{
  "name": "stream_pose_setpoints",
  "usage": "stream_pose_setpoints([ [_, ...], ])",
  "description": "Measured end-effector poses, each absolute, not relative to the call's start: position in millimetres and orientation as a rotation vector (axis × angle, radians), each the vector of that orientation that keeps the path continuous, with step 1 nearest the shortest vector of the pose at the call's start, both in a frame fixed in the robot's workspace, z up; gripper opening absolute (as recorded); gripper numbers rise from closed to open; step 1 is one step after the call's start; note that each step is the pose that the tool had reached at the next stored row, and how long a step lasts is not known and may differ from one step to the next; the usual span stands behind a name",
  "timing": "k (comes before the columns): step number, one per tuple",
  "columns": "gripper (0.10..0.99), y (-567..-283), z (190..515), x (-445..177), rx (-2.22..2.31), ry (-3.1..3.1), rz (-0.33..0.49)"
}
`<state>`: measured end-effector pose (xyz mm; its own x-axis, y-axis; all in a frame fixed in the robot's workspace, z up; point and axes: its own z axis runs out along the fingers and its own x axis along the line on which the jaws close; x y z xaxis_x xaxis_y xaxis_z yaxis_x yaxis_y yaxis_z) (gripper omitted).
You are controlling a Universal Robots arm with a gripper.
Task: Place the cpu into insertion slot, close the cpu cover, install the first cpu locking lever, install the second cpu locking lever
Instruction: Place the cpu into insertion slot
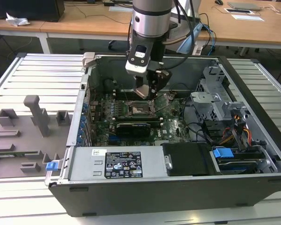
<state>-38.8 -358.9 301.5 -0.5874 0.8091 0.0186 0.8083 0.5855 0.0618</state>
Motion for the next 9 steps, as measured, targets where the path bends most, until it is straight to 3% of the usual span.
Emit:
stream_pose_setpoints([
  [9,0.541,-358.9,296.1,-38.8,1.778,2.564,0.096],
])
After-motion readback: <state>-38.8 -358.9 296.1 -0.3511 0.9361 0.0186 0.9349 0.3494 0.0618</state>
